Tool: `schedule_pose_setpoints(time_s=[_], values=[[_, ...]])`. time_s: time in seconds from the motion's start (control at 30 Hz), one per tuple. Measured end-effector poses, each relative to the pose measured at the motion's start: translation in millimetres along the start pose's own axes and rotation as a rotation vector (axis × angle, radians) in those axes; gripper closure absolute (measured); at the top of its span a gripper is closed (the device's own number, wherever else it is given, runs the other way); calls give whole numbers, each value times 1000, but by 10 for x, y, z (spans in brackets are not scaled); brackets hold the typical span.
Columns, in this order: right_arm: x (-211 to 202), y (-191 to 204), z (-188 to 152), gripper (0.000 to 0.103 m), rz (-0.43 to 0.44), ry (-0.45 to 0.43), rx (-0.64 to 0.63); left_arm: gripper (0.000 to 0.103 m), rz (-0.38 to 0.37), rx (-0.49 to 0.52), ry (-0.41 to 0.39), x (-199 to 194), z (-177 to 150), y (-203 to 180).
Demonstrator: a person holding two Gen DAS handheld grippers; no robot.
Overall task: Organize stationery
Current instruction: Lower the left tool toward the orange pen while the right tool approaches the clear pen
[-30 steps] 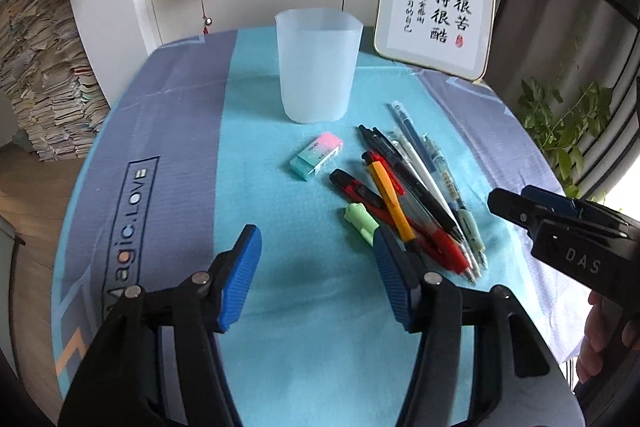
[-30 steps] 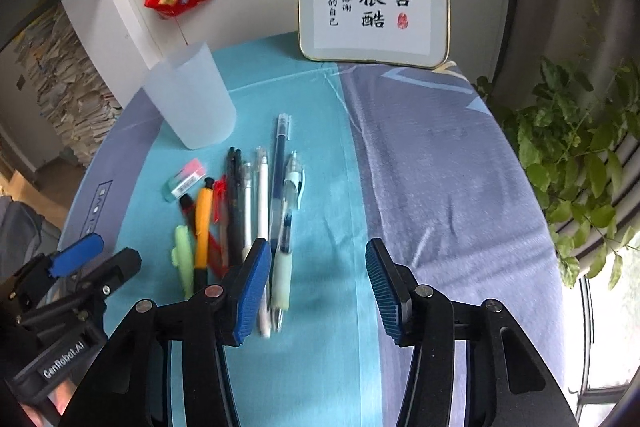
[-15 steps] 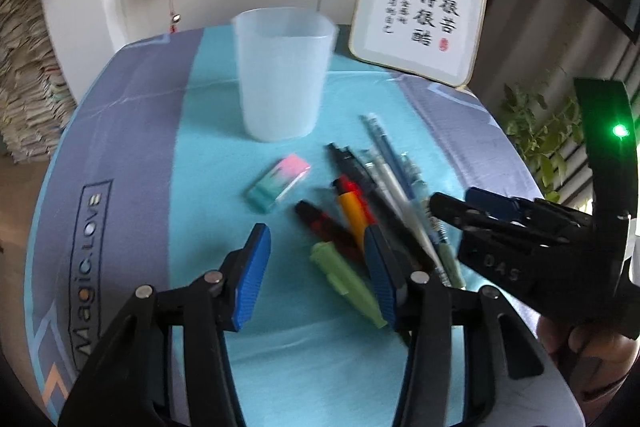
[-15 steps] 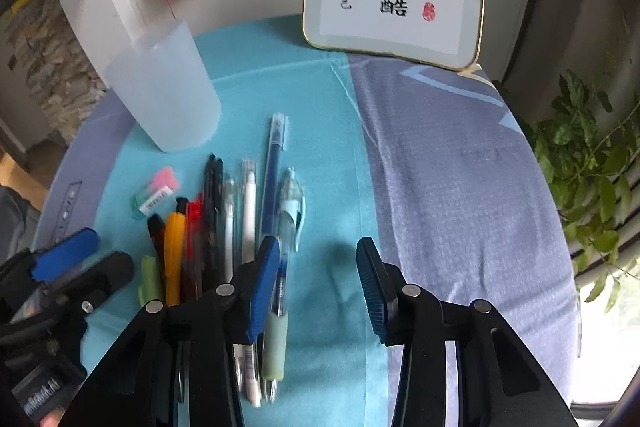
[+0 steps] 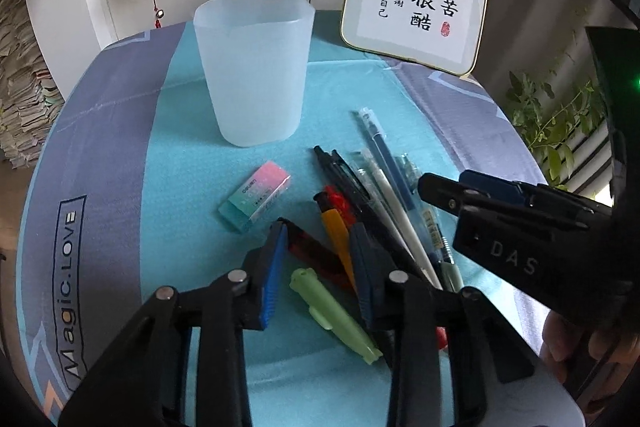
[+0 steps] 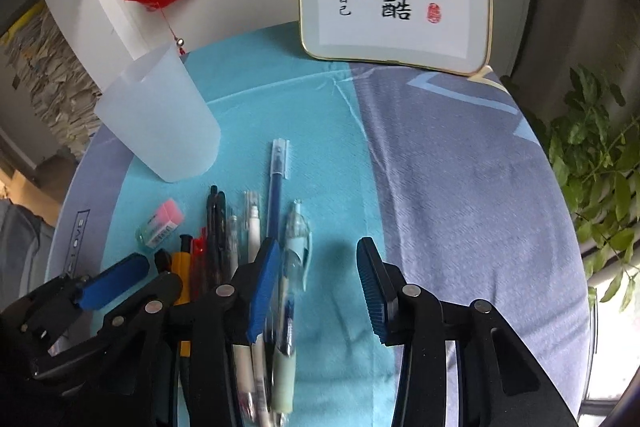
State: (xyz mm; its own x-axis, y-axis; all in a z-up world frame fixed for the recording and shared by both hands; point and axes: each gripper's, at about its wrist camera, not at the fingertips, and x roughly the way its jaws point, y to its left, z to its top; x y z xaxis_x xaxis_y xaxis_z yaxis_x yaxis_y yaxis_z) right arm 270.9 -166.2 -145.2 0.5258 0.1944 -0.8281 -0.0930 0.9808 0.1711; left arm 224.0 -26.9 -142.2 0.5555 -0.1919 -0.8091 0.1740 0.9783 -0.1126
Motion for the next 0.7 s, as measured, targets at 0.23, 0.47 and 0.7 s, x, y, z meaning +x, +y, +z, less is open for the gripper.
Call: schedule_pose_setpoints(time_s=[0.23, 0.47, 0.7], values=[[104, 64, 43, 86, -2, 10, -47, 76, 3, 9, 15, 62, 5, -15], [-57, -67, 38, 94, 35, -19, -20, 76, -16, 20, 38, 151, 86, -124], [-49, -219, 29, 94, 62, 6, 37, 74, -22, 0, 76, 227, 117, -129]])
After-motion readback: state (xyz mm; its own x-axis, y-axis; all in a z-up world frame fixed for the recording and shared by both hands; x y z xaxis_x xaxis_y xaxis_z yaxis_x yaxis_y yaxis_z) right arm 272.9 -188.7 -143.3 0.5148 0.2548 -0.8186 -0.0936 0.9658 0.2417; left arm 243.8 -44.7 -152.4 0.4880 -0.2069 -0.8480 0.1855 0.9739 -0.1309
